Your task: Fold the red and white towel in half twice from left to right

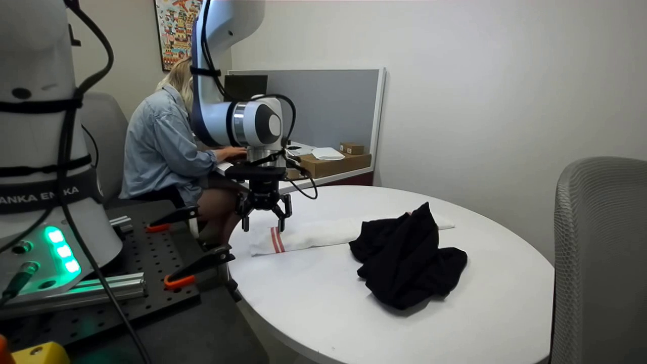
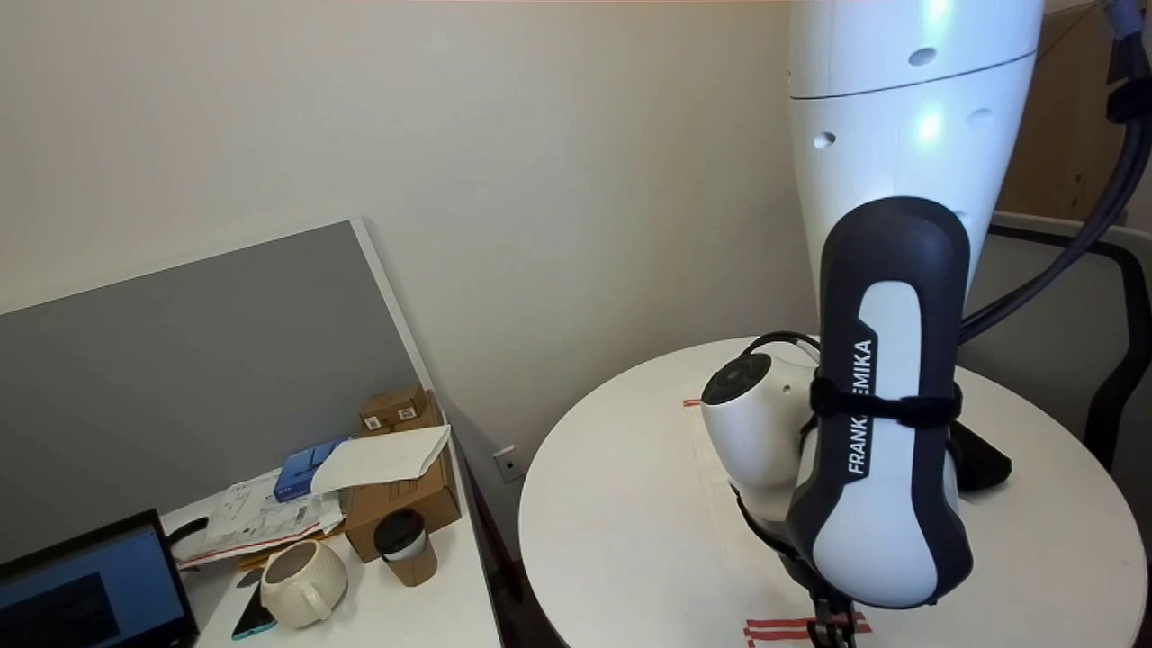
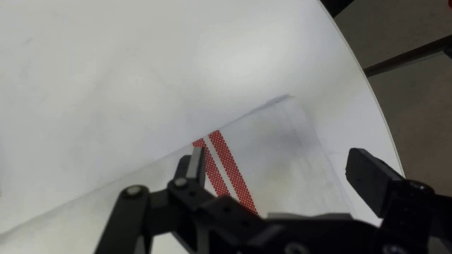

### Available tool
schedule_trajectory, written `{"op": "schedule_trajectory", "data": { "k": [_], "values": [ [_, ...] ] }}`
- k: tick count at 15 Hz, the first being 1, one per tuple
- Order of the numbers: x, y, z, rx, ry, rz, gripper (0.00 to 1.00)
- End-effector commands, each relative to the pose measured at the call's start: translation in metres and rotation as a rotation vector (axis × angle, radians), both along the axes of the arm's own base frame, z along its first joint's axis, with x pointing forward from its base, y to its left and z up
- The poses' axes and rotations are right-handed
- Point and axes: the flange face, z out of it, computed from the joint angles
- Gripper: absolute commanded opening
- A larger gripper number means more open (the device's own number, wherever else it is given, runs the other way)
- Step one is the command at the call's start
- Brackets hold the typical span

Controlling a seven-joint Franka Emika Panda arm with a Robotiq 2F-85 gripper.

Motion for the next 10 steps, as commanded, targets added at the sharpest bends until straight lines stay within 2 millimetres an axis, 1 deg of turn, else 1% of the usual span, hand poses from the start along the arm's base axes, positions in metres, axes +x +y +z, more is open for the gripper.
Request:
{"op": "schedule_trajectory", "data": {
  "k": [1, 10],
  "values": [
    [0.004, 0.003, -0.014, 0.006, -0.026, 0.012, 1.0],
    [0.003, 0.011, -0.032, 0.006, -0.01, 0.029, 1.0]
  ]
}}
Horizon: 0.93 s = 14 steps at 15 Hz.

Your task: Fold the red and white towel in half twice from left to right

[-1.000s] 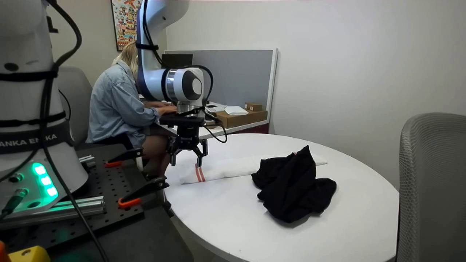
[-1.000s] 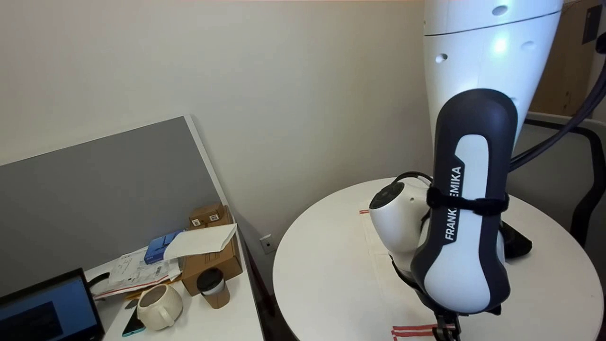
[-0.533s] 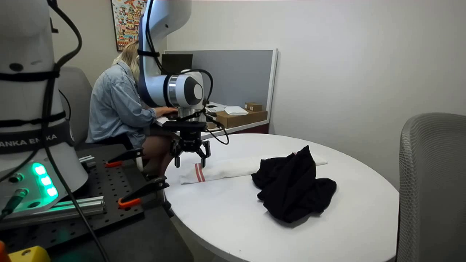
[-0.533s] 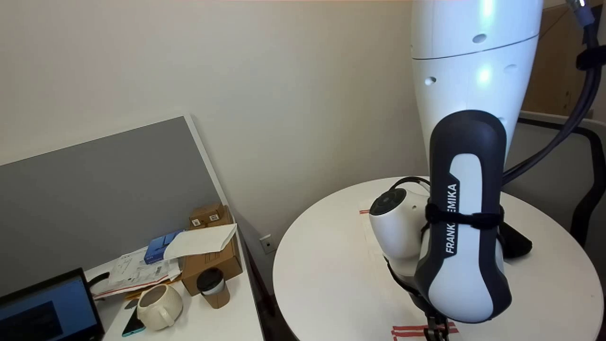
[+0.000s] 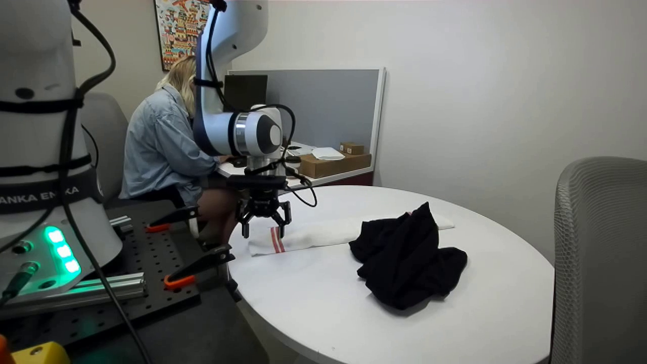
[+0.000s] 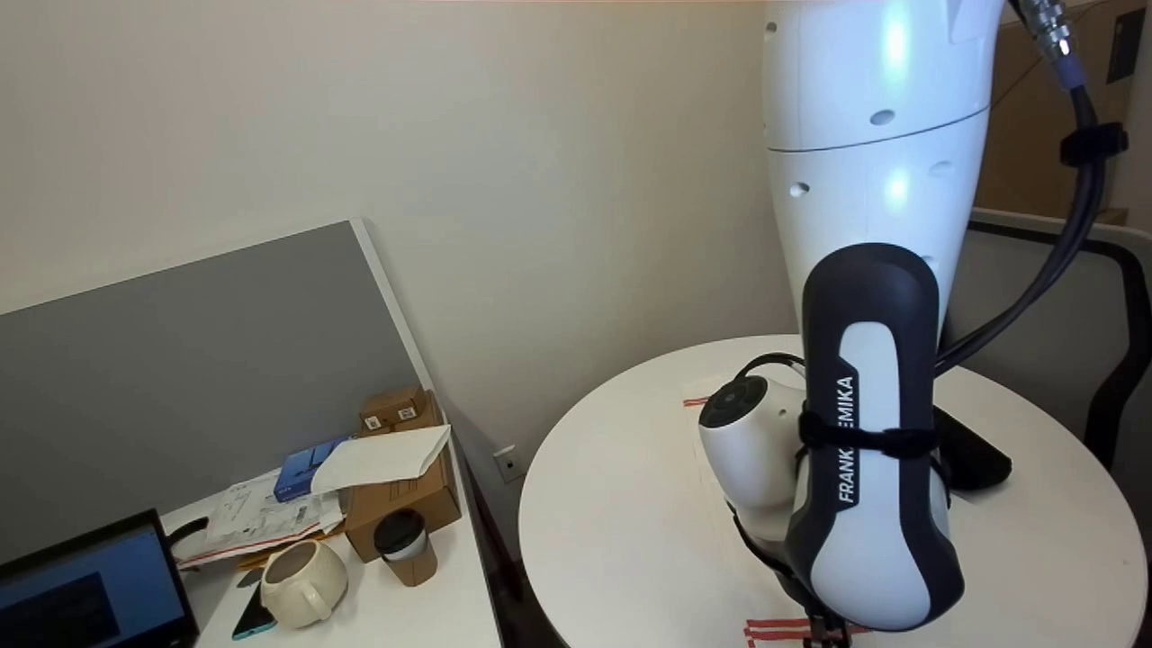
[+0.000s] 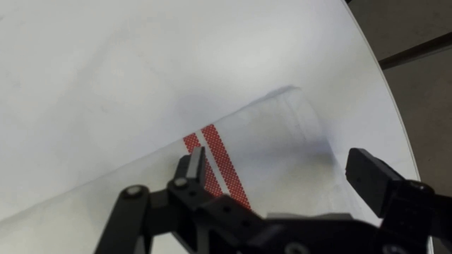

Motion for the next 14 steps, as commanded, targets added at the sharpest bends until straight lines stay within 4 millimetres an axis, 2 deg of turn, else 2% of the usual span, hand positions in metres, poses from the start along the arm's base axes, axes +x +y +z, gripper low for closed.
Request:
{"op": "schedule_trajectory", "data": {
  "k": [1, 9, 11, 12, 14],
  "values": [
    [0.0, 0.007, -0.012, -0.003, -0.012, 0.011, 1.0],
    [-0.003, 0.013, -0.022, -0.01, -0.003, 0.029, 1.0],
    [-0.003, 0.013, -0.024, -0.009, -0.006, 0.03, 0.82],
    [-0.003, 0.013, -0.024, -0.007, -0.007, 0.031, 0.76],
    [-0.003, 0.014, -0.026, -0.005, -0.009, 0.031, 0.71]
  ]
}}
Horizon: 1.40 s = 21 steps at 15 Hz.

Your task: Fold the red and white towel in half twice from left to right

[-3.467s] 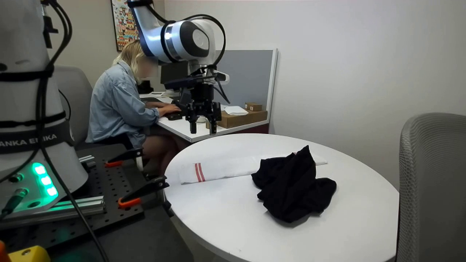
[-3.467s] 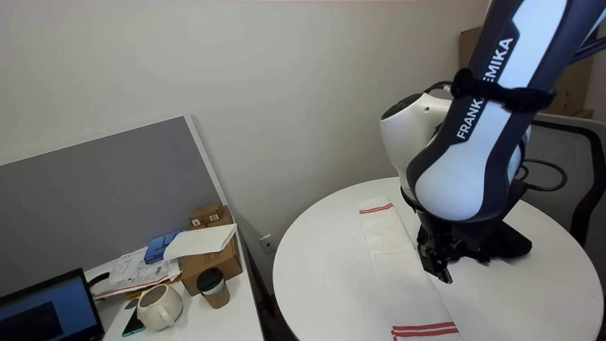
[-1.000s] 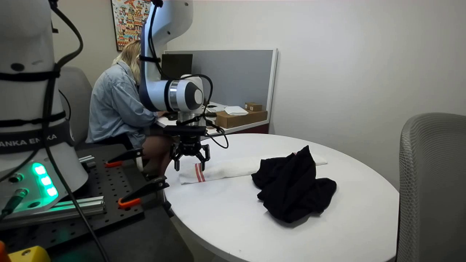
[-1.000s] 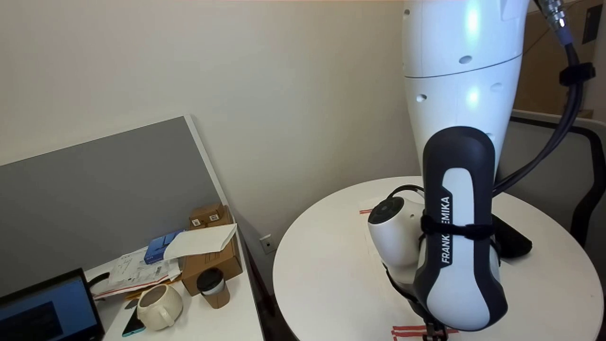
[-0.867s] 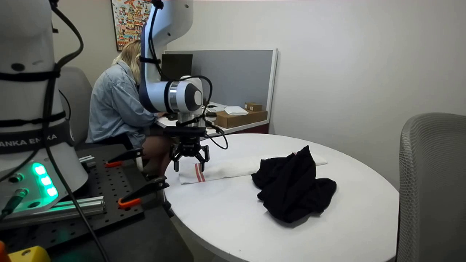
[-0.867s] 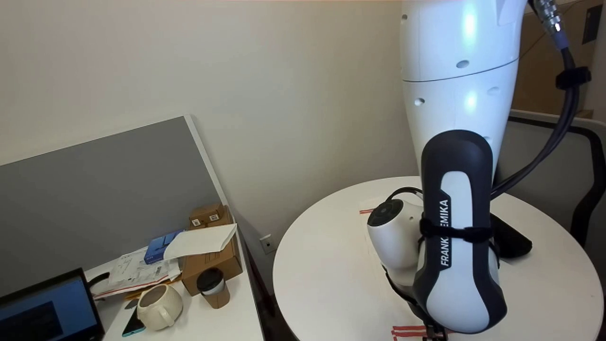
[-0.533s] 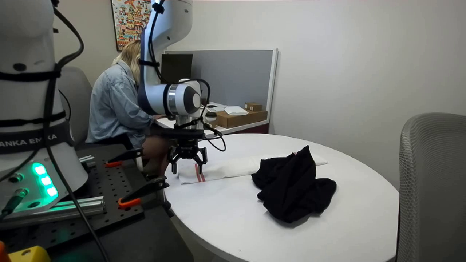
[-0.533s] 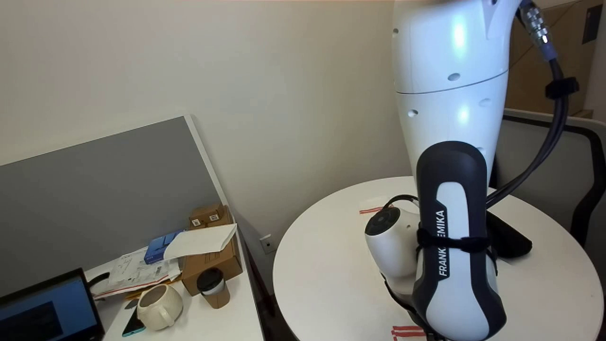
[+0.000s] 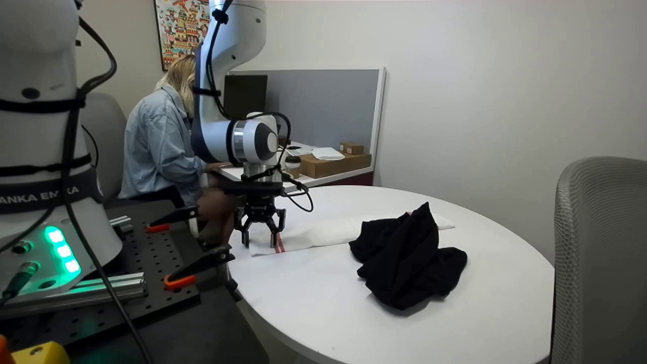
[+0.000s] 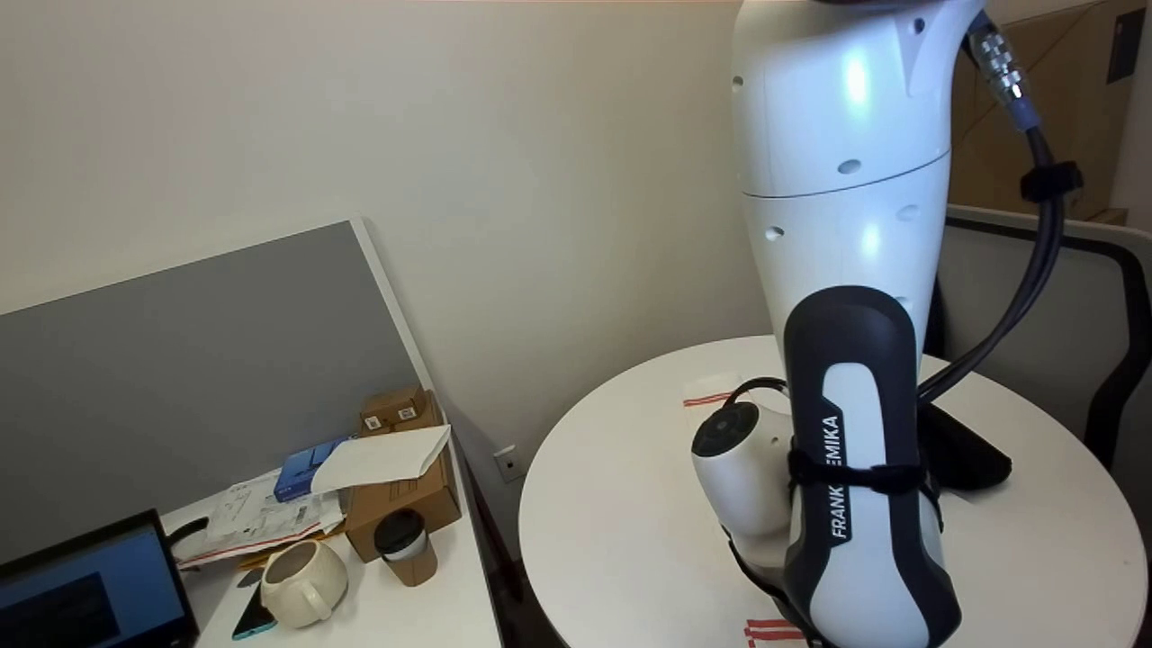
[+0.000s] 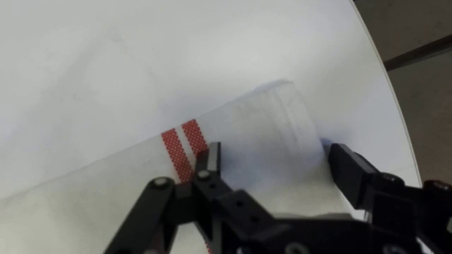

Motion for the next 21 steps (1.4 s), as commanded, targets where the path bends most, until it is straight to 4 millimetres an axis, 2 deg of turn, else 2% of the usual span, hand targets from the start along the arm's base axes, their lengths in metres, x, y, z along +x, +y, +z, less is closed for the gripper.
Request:
{"op": "schedule_trajectory", "data": {
  "k": [1, 2, 3, 4, 10, 13, 14, 21],
  "values": [
    [0.002, 0.002, -0.006, 0.005, -0.021, -0.009, 0.72],
    [0.002, 0.002, -0.006, 0.004, -0.022, -0.008, 0.74],
    [0.002, 0.002, -0.006, 0.003, -0.022, -0.007, 0.67],
    [0.002, 0.003, -0.006, 0.003, -0.023, -0.006, 0.52],
    [0.003, 0.003, -0.003, 0.011, -0.034, -0.008, 0.1],
    [0.002, 0.003, -0.002, 0.014, -0.036, -0.011, 0.05],
    [0.001, 0.003, -0.001, 0.016, -0.033, -0.016, 0.1],
    [0.001, -0.002, 0.02, 0.046, -0.051, -0.111, 0.1]
  ]
}}
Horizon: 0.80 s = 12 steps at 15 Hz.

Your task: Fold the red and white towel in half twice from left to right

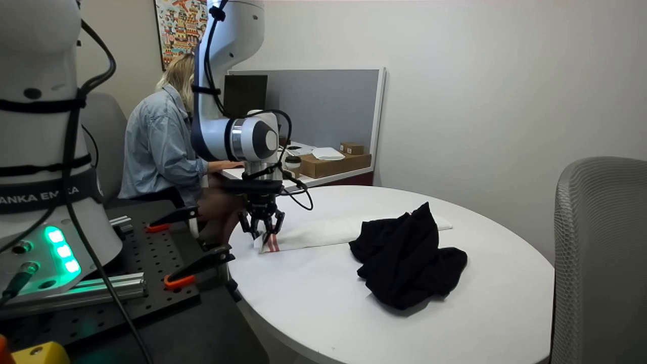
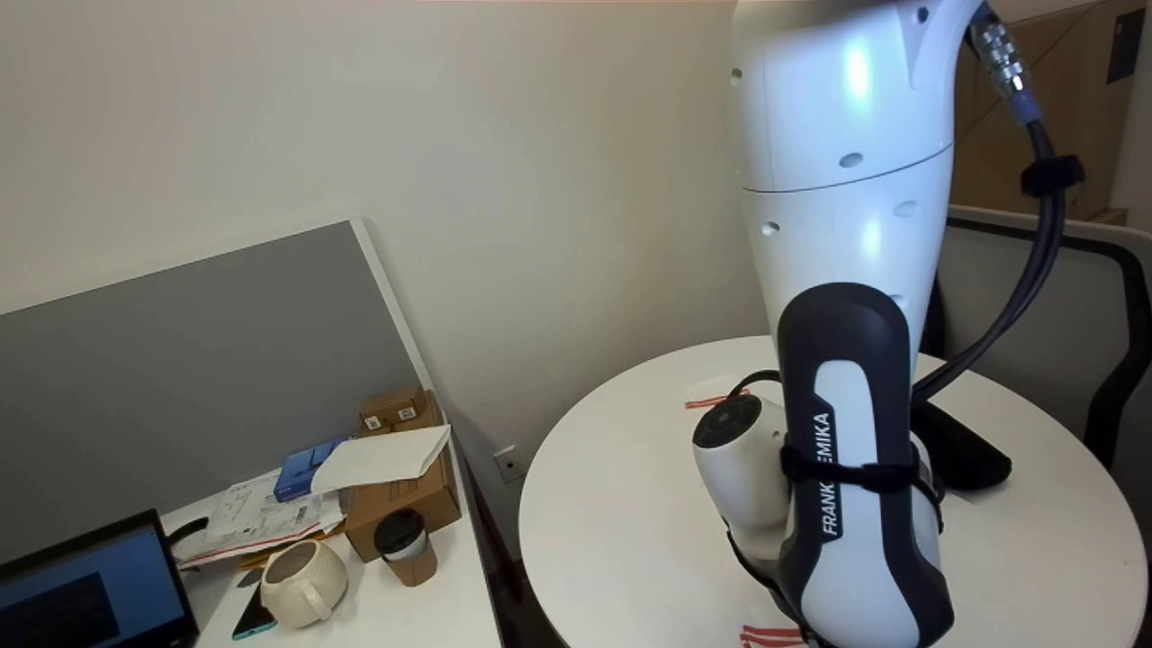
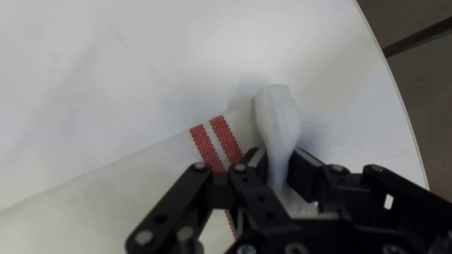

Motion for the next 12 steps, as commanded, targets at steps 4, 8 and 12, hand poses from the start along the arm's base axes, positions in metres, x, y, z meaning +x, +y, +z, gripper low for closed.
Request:
{"op": "schedule_trajectory", "data": {
  "k": [4, 8, 12],
  "values": [
    [-0.002, -0.003, 0.033, 0.057, -0.047, -0.13, 0.1],
    [0.002, 0.004, 0.057, 0.067, -0.098, -0.146, 0.1],
    [0.001, 0.015, 0.079, 0.047, -0.127, -0.113, 0.1]
  ]
}}
